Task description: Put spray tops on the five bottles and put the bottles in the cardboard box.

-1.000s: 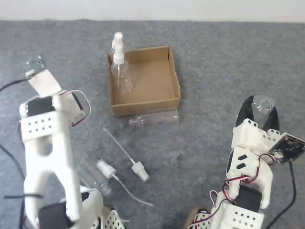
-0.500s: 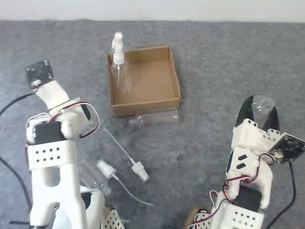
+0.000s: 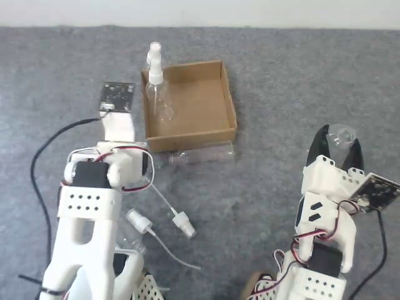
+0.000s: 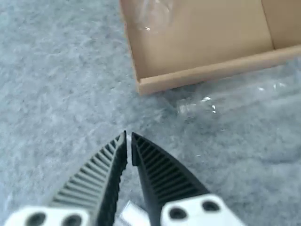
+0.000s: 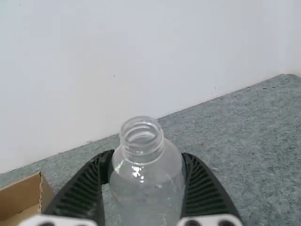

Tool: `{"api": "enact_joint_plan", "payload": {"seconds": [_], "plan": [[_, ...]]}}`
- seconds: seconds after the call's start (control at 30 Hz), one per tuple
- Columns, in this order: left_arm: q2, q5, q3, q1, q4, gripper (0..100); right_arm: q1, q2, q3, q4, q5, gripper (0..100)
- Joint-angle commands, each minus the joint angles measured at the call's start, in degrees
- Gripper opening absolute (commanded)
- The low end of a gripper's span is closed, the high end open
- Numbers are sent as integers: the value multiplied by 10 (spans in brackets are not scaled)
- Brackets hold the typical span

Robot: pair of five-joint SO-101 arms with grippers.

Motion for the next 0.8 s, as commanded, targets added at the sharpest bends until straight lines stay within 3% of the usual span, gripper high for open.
{"api": "enact_joint_plan", "payload": {"seconds": [0.0, 0.4, 0.63, 0.77], "plan": [[-21, -18, -7, 26, 14, 12, -6, -12, -15, -14, 1, 13], [-21, -21, -6, 33, 20, 11, -6, -12, -15, -14, 1, 13], [-21, -51, -10, 119, 32, 11, -6, -12, -15, -13, 1, 14], [-21, -151, -9, 132, 29, 12, -6, -12, -15, -12, 1, 14]]}}
